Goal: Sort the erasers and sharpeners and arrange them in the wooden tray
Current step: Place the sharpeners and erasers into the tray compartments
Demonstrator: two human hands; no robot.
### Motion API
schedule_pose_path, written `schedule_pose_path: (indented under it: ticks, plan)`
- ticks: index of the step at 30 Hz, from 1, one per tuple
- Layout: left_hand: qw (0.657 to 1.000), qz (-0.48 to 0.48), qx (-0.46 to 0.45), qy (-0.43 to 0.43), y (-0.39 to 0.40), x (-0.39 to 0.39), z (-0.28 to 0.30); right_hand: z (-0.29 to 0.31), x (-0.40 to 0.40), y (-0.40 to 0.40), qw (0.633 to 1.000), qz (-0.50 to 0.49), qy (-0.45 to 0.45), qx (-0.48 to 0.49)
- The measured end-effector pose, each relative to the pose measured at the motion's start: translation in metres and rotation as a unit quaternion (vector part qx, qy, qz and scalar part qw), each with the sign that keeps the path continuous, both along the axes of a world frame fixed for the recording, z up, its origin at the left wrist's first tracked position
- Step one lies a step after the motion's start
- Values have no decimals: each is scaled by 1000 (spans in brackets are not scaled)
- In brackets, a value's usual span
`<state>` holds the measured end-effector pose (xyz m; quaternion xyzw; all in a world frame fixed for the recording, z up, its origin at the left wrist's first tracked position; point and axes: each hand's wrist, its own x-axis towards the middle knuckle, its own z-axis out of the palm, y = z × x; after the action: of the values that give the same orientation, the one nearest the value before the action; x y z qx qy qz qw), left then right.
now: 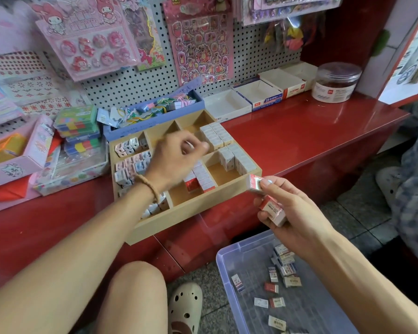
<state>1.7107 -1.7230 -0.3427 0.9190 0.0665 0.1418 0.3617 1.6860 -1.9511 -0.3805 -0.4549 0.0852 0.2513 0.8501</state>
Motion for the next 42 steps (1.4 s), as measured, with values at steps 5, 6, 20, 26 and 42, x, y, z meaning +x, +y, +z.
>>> schedule_pose_path:
  ticks: [5, 6, 20, 26, 42]
  plan:
    - [974, -160, -127, 94, -60, -34, -5, 4, -3, 2, 1000, 7, -16, 18]
    - [973, -160, -138, 94, -65, -37, -5, 5, -3, 1, 1000, 9, -19, 17]
    - [991, -14, -84, 100, -7, -43, 29, 11, -9, 0, 993, -36, 49, 101]
    - [991, 1, 21, 129, 19, -41, 16, 8, -9, -1, 992, -61, 83, 78]
    - [981, -15, 182, 64, 8, -26, -25, 7, -10, -4, 994, -28, 99, 34]
